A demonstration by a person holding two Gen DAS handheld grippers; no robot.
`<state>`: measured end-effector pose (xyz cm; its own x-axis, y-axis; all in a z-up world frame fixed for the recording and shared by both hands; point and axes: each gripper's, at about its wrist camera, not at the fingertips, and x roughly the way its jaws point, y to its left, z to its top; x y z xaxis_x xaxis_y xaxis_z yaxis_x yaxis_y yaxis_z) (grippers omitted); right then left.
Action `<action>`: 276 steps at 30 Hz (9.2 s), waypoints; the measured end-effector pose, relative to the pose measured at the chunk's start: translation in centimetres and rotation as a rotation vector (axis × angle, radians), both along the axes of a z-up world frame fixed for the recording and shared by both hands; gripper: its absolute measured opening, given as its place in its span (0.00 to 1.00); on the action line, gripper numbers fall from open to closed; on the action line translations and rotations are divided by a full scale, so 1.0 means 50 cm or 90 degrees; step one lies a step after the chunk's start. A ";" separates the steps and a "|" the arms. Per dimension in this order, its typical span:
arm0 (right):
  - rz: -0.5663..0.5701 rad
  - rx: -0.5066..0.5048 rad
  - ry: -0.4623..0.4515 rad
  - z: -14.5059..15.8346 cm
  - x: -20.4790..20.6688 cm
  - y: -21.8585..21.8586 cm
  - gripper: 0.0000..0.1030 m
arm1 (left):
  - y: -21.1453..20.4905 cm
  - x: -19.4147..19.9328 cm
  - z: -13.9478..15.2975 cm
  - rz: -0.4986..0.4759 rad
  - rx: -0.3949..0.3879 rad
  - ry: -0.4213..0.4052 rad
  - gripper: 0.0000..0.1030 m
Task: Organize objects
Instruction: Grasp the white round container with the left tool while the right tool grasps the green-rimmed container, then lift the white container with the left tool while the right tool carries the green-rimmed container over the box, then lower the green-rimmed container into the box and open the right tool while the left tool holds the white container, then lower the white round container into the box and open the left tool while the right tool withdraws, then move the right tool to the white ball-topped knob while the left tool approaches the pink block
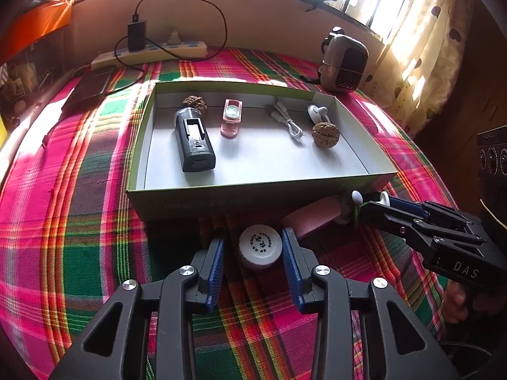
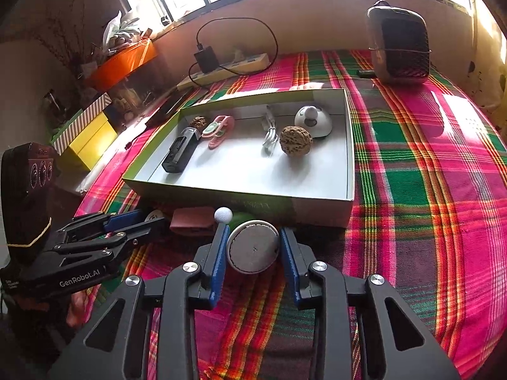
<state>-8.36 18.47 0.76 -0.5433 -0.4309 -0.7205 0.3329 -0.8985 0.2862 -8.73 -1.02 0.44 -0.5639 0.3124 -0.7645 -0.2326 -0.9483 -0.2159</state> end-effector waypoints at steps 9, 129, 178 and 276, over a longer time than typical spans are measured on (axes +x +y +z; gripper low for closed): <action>-0.005 0.029 0.018 0.010 0.018 0.007 0.32 | -0.004 0.002 -0.001 0.006 -0.006 0.000 0.26; 0.087 0.034 0.015 0.044 -0.267 -0.123 0.34 | 0.040 -0.166 0.036 -0.015 -0.043 0.011 0.25; 0.080 0.090 -0.027 0.000 -0.297 -0.163 0.35 | 0.028 -0.188 0.023 0.001 -0.052 0.002 0.26; 0.022 0.187 0.039 -0.023 -0.003 -0.094 0.48 | -0.027 0.015 0.014 -0.017 -0.001 0.022 0.29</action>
